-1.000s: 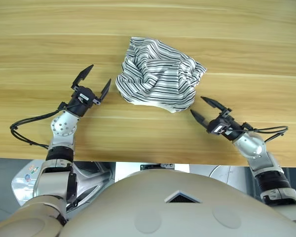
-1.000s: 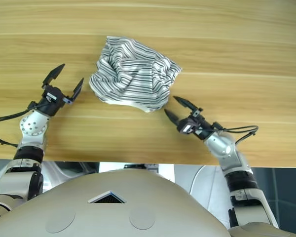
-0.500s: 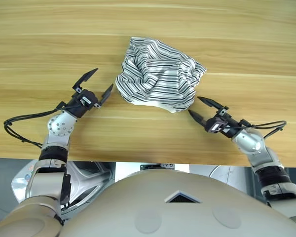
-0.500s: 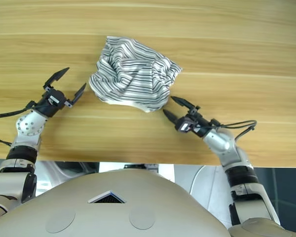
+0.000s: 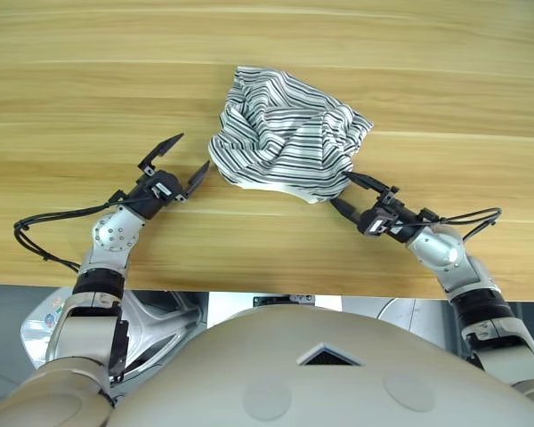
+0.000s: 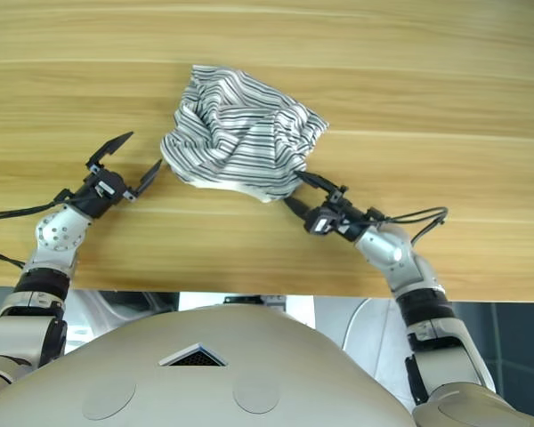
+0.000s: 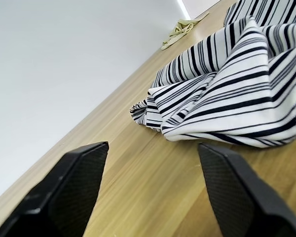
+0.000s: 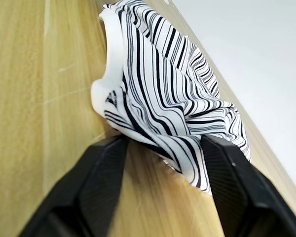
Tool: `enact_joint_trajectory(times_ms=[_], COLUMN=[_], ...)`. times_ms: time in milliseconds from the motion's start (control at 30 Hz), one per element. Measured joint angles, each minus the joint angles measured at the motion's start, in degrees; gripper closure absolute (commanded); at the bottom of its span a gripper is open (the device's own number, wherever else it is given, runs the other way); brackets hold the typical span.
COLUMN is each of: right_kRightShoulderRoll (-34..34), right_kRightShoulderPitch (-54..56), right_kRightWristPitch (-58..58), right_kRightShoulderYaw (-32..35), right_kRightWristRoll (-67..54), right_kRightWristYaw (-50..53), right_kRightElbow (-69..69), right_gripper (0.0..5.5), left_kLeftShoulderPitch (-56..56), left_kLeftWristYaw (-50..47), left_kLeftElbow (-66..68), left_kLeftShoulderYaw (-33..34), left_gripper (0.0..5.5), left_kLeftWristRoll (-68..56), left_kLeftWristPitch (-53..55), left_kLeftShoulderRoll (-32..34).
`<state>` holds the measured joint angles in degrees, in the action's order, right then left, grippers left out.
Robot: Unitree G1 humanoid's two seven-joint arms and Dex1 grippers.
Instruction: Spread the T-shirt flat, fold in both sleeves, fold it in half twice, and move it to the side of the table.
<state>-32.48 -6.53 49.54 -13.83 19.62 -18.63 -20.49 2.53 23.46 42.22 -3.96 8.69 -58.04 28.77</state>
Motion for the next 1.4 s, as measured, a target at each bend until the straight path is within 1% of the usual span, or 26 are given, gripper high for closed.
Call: enact_joint_trajectory(times_ms=[133, 200, 433, 567, 700, 867, 933, 1067, 1167, 1300, 1333, 1400], right_kRightShoulderRoll=[0.0, 0.0, 1.0, 2.1, 2.1, 2.3, 2.4, 4.0, 4.5, 4.5, 4.5, 4.6], right_kRightShoulderPitch=[0.0, 0.0, 0.7, 1.2, 1.2, 1.8, 2.1, 3.3, 5.6, 5.8, 5.8, 5.8], right_kRightWristPitch=[0.0, -0.1, -1.0, -1.8, -1.8, -2.0, -2.0, -2.3, -3.0, -3.3, -3.3, -3.3], right_kRightShoulderYaw=[0.2, 0.6, 2.6, 3.2, 3.5, 3.6, 3.7, 4.6, 4.7, 4.8, 4.8, 4.8], right_kRightWristRoll=[0.0, 0.0, 0.0, 0.0, -0.2, -0.3, -0.7, -6.6, -7.3, -7.4, -7.4, -7.4], right_kRightWristYaw=[1.1, 1.5, 5.6, 6.7, 6.9, 6.9, 6.8, 6.3, 5.8, 5.1, 4.9, 4.8], right_kRightElbow=[-0.1, -0.3, -0.7, -0.7, -0.7, -0.6, -0.4, 2.9, 3.4, 3.7, 4.0, 4.6], right_gripper=[4.10, 4.36, 5.46, 5.46, 5.46, 5.46, 5.46, 5.46, 5.46, 5.46, 5.46, 5.46], left_kLeftShoulderPitch=[0.0, -0.3, -1.0, -1.3, -1.6, -3.7, -4.3, -4.7, -4.8, -4.8, -4.6, -2.4], left_kLeftWristYaw=[-0.6, -0.9, -5.8, -7.7, -8.3, -4.8, -3.5, -2.6, -2.6, -2.8, -3.4, -6.7], left_kLeftElbow=[-0.1, -0.6, -3.6, -5.3, -9.0, -17.2, -18.4, -18.6, -18.6, -18.4, -18.4, -18.3], left_kLeftShoulderYaw=[-0.1, -0.1, 0.0, -0.2, -2.5, -7.4, -9.2, -11.7, -13.3, -13.8, -13.9, -14.1], left_gripper=[2.12, 2.12, 2.12, 2.12, 2.12, 2.12, 2.12, 2.12, 2.12, 2.12, 2.12, 2.12], left_kLeftWristRoll=[0.5, 1.4, 10.3, 13.5, 16.8, 15.7, 14.4, 12.8, 11.8, 11.9, 12.5, 17.5], left_kLeftWristPitch=[0.1, 0.1, 3.3, 4.7, 4.8, 4.6, 4.6, 4.7, 4.7, 5.1, 5.6, 8.4], left_kLeftShoulderRoll=[0.1, 0.5, 5.1, 6.5, 7.7, 7.4, 7.0, 5.1, 3.6, 3.0, 3.0, 3.1])
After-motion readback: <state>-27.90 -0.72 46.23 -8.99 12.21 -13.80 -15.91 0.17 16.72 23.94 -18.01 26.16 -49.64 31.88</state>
